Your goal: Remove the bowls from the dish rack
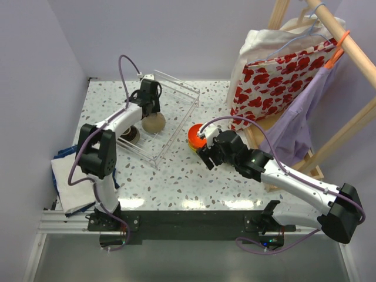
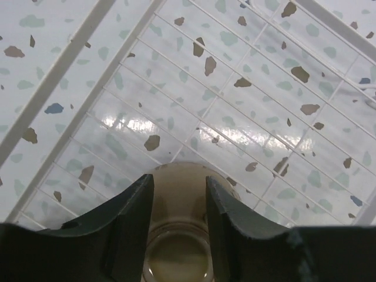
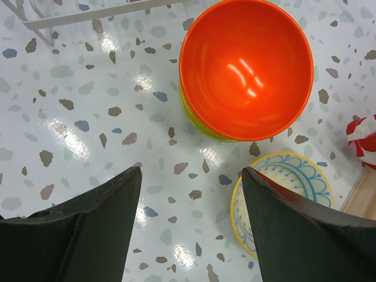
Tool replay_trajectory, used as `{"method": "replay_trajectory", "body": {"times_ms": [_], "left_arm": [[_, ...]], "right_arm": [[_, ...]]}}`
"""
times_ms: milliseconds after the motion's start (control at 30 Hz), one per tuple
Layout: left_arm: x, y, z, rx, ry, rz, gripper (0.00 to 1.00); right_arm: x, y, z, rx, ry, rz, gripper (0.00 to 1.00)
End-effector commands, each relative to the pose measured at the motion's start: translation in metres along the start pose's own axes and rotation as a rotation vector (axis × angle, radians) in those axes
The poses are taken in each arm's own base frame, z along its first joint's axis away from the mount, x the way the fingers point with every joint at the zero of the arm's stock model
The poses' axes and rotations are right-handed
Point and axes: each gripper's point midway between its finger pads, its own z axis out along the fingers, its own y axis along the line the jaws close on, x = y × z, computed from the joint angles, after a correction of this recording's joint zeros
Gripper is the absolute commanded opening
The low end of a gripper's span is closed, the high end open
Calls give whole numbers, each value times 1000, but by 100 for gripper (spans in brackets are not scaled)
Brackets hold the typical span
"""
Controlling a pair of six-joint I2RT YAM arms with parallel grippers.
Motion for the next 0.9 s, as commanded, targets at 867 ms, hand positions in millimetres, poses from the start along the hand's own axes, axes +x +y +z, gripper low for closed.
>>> {"method": "replay_trajectory", "body": {"times_ms": [867], "left_arm": [[11,18,-31,-181,-18,304,71]], "right_arm": [[-9,0,-3,2,-52,13,73]]}}
